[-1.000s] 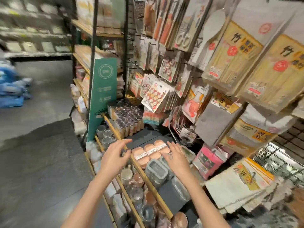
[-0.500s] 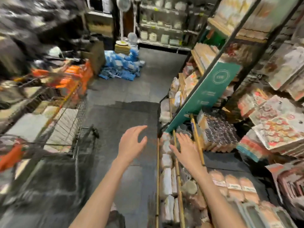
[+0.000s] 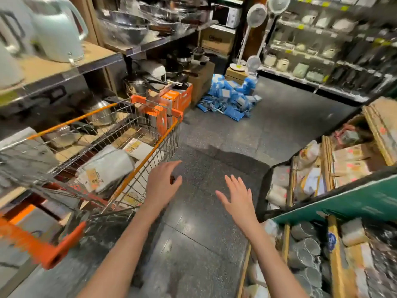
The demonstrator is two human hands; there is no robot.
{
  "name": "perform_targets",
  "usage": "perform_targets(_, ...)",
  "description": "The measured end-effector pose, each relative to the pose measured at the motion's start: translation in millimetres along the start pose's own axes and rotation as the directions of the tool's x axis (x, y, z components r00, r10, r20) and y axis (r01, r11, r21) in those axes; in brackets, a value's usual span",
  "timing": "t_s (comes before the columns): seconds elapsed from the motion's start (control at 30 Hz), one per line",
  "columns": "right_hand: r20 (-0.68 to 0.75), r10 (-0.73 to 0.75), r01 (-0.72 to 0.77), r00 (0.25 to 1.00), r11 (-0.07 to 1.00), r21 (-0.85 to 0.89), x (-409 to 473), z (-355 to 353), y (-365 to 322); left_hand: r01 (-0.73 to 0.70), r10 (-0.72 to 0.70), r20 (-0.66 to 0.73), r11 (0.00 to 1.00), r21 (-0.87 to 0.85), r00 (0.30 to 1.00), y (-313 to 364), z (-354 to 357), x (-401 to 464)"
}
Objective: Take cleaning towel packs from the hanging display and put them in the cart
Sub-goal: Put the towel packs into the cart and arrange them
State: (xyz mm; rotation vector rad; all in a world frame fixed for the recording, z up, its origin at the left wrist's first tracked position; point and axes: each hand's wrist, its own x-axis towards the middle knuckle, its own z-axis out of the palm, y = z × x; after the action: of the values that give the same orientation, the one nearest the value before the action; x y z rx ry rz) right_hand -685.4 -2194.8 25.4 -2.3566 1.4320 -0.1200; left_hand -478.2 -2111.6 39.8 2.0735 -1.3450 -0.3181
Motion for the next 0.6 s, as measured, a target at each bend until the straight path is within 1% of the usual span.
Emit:
perform_targets(0.17,0.063,-0.121,0.123,0.991,0.992,-0.020,71,15,-34,0.126,-0.126,-0.054,0.992,-0.009,0.991,-42,-11,37)
perform_targets(0.3,0.148,-0.235,0.244,0.961,0.969,-0.042,135,31,-54,0.233,-0.231,-0.094,0.972,0.010,0.968,-73,-9,65)
perform_targets(0.43,0.234,-0.344,0.367,0.910,0.928,-0.066,208,41,-71,0.374,-0.377,-0.195,0.926,-0.054,0.905,-98,-4,103)
perform_targets(0.53,0.304,-0.427,0.470,0.852,0.879,-0.079,261,40,-85,0.452,-0.454,-0.263,0.889,-0.073,0.851,-104,1,133)
perform_targets(0.6,0.325,-0.490,0.543,0.809,0.835,-0.092,296,36,-94,0.512,-0.515,-0.299,0.854,-0.095,0.803,-104,5,151)
